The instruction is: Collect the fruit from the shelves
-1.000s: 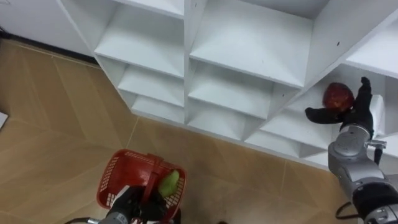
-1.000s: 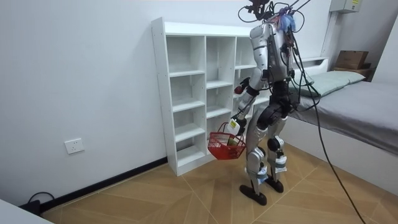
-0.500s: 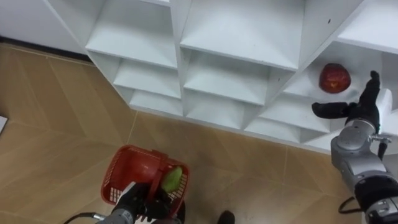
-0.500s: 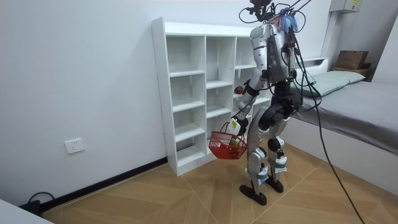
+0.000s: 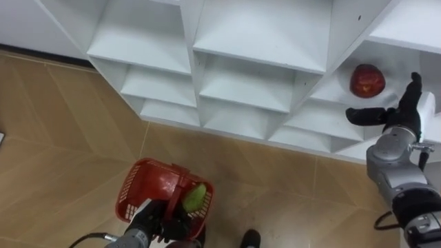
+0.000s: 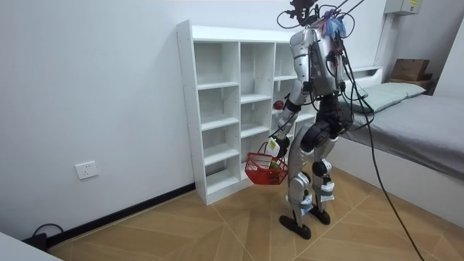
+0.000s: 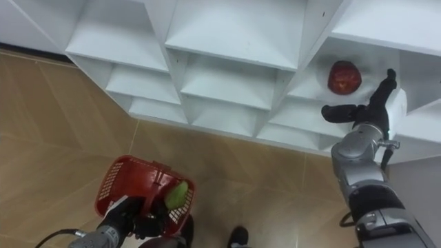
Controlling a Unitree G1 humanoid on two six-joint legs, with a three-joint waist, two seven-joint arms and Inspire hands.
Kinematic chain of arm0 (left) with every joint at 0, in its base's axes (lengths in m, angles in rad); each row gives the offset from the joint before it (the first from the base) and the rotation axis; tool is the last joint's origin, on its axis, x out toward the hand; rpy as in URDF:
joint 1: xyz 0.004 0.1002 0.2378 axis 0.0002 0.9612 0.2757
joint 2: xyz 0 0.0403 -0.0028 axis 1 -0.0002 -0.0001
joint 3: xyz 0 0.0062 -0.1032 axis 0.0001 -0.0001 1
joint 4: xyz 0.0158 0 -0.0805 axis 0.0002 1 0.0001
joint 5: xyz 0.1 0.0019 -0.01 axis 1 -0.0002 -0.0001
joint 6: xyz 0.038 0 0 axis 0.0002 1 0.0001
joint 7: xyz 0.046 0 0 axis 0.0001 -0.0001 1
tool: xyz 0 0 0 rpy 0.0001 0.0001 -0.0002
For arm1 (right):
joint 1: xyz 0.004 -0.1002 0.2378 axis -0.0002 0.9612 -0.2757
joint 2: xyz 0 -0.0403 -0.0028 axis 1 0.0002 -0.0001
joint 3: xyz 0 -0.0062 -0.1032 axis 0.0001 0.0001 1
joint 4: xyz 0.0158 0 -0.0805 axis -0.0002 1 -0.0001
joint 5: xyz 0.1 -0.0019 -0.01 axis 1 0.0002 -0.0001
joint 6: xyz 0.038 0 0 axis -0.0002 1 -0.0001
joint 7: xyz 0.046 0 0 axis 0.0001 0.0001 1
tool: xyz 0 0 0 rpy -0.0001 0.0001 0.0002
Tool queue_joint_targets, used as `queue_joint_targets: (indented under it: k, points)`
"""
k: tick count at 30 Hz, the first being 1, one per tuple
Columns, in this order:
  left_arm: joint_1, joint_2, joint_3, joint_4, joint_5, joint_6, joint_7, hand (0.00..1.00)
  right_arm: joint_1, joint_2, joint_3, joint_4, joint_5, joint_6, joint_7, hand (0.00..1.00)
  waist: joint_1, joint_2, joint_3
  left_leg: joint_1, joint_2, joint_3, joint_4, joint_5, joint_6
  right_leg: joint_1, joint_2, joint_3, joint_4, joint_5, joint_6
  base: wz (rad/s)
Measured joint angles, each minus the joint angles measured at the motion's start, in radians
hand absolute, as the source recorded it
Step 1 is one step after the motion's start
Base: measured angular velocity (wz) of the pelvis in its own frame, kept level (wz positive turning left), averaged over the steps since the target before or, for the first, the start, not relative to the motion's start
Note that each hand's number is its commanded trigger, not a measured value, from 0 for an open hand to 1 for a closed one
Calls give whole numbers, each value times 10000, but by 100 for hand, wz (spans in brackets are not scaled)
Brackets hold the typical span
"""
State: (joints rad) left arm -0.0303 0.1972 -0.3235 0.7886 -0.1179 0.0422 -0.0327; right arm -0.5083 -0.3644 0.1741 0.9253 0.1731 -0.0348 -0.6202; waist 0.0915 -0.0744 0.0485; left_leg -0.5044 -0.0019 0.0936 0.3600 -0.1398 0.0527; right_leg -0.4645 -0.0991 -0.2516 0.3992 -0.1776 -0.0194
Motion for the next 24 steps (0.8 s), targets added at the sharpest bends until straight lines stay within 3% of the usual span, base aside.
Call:
queue_joint_targets:
  k: [11, 16, 24]
  points:
    - [-110, -12, 20, 211, -16, -21, -1, 100, -505, 0, 2, -395, -182, -5, -11, 0, 11, 6, 2, -122, 1, 7, -21, 5, 8, -129, -7, -16, -6, 0, 1, 0]
    - [-604, -50, -167, 800, -86, -34, 67, 100, -587, 0, 13, -429, 309, -167, 122, 0, 144, 64, 33, -122, 3, 6, -23, 5, 7, -125, -5, -27, -17, 0, 1, 0]
    - [-745, -119, -406, 961, -136, -34, 299, 100, -586, 0, 36, -345, 1292, -189, 395, 0, 253, 144, 37, -118, 4, 5, -50, 5, 7, -128, -7, -38, -18, 0, 1, 0]
